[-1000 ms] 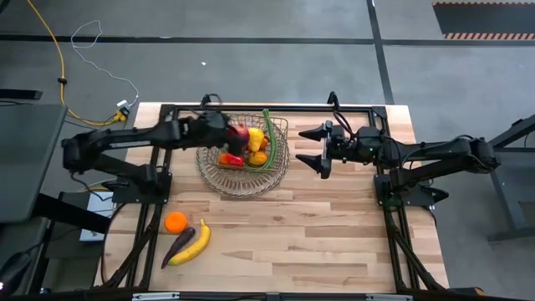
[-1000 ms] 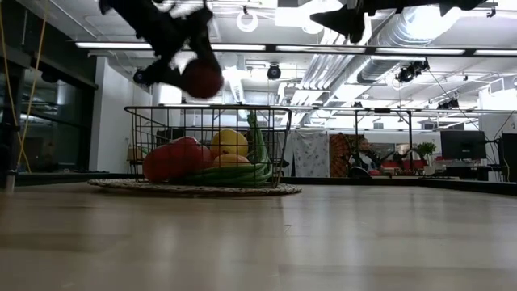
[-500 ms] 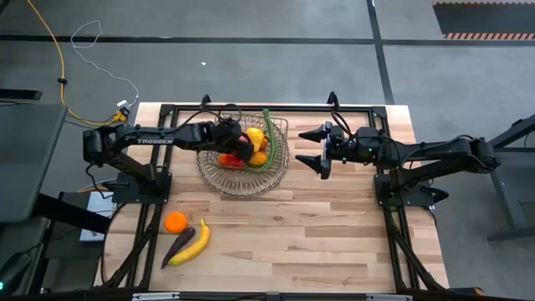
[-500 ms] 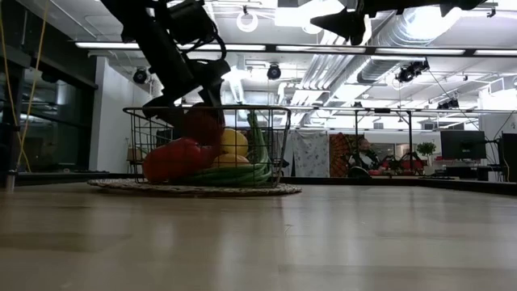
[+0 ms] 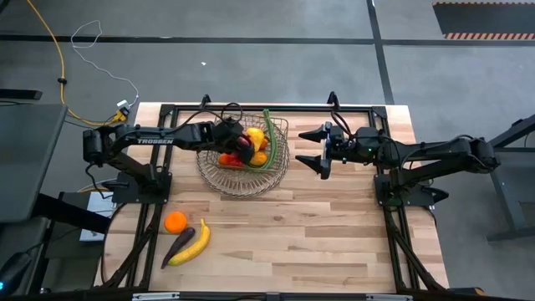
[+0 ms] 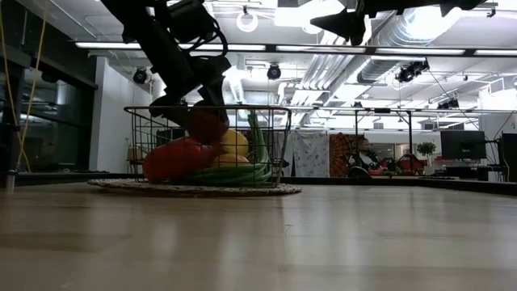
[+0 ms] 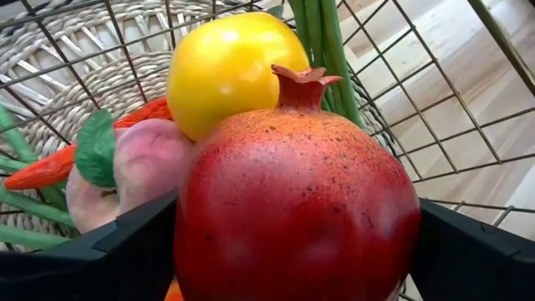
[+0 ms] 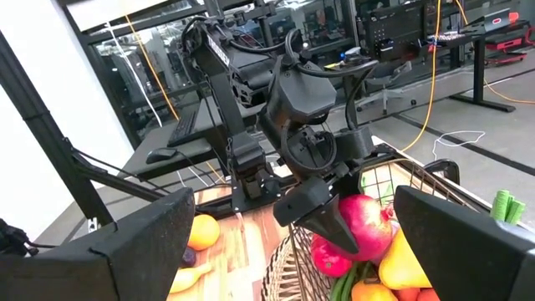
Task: Build produce basket
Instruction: Put the pomegranate into the wire basket, then put the orange into the wire basket
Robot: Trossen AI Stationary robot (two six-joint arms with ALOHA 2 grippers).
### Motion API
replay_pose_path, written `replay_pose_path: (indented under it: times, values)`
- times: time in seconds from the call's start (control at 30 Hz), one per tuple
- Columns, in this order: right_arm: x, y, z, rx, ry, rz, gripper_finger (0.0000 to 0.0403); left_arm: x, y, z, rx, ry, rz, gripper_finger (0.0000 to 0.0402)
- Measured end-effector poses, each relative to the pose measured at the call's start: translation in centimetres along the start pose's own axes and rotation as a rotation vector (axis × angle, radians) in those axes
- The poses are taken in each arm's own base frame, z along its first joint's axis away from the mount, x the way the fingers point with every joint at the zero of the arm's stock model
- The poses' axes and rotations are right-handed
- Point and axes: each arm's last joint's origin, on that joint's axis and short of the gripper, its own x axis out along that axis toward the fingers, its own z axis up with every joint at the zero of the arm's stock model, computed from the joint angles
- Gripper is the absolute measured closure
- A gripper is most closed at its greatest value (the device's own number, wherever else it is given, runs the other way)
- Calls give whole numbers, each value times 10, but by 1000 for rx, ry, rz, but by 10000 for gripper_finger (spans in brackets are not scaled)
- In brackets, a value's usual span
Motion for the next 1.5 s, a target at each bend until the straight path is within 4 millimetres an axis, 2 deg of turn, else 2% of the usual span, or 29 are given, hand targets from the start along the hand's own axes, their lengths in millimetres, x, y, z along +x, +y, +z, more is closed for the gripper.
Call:
replay_pose_path:
  times: [0.17,0.27,0.47,0.67,0.73,0.83,0.97,1.1,1.2,1.3,1.5]
  values:
    - [0,0,0,-5,0,0,4,0,0,0,34,12,-16,6]
    - [0,0,0,-8,0,0,4,-1,-2,1,45,21,-32,4]
    - [0,0,0,-8,1,0,4,-14,-11,18,102,-3,-85,2]
    - [0,0,0,-7,-1,0,4,-51,-19,54,138,-59,-216,2]
    - [0,0,0,-7,-3,0,4,-70,-21,64,157,-113,-295,2]
    - [0,0,1,8,-8,2,4,-103,-25,69,244,-232,-393,2]
    - [0,0,1,18,-8,2,4,-142,-31,57,354,-415,-512,2]
    - [0,0,1,19,-8,2,4,-164,-30,32,403,-570,-638,2]
    - [0,0,1,18,-8,2,4,-164,-23,10,365,-662,-714,2]
    - [0,0,1,19,-8,2,4,-157,-9,-12,287,-725,-710,2]
    - [0,1,4,20,-35,12,4,-147,12,-37,255,-709,-648,2]
